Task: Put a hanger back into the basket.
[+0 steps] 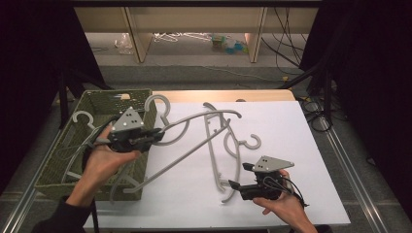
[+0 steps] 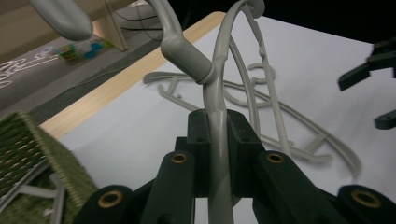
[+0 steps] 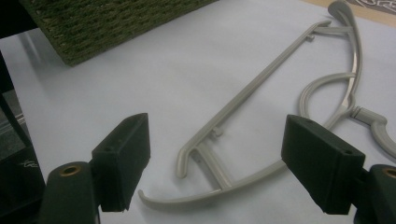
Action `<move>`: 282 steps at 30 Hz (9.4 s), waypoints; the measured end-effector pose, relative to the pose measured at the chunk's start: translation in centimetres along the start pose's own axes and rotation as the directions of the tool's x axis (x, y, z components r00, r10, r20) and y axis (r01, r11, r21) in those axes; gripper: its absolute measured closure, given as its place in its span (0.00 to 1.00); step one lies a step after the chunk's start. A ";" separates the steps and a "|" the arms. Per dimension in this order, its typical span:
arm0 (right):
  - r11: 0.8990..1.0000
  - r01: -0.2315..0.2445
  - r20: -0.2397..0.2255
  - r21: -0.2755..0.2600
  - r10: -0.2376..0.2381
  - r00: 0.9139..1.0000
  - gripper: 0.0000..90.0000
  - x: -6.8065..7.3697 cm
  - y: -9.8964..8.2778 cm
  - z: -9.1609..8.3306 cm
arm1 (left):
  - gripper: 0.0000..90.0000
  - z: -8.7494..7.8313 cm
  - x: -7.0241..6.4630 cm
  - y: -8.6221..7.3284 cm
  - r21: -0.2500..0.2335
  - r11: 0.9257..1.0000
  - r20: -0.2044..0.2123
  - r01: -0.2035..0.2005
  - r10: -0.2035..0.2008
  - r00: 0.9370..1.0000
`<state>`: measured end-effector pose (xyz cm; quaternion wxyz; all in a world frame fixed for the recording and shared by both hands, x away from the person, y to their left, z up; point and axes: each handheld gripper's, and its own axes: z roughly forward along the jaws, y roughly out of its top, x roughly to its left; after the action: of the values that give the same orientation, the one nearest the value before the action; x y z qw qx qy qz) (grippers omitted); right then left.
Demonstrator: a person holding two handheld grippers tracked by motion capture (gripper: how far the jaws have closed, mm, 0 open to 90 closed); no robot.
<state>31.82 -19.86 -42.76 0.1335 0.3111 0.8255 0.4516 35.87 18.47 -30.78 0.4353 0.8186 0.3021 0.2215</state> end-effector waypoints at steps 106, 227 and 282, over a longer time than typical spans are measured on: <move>0.998 -0.008 -0.010 0.061 0.009 1.000 0.25 -0.3 -0.3 1.5 | 0.76 -1.8 19.1 -12.9 0.269 0.929 -0.394 0.254 -0.135 0.909; 0.808 -0.167 0.199 0.565 0.063 0.978 0.73 -8.6 2.8 9.4 | 0.21 4.6 -7.2 -13.4 -0.106 0.984 0.107 0.144 -0.133 0.985; 0.760 0.423 0.041 0.494 -0.506 0.862 0.91 -0.9 5.8 2.9 | 0.45 13.0 -6.0 -5.5 0.057 0.998 0.095 -0.036 0.030 0.995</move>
<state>36.21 -16.22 -39.59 0.2326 0.1566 0.9460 0.1625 38.05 9.28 -42.86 0.4210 0.8455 0.2741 0.1810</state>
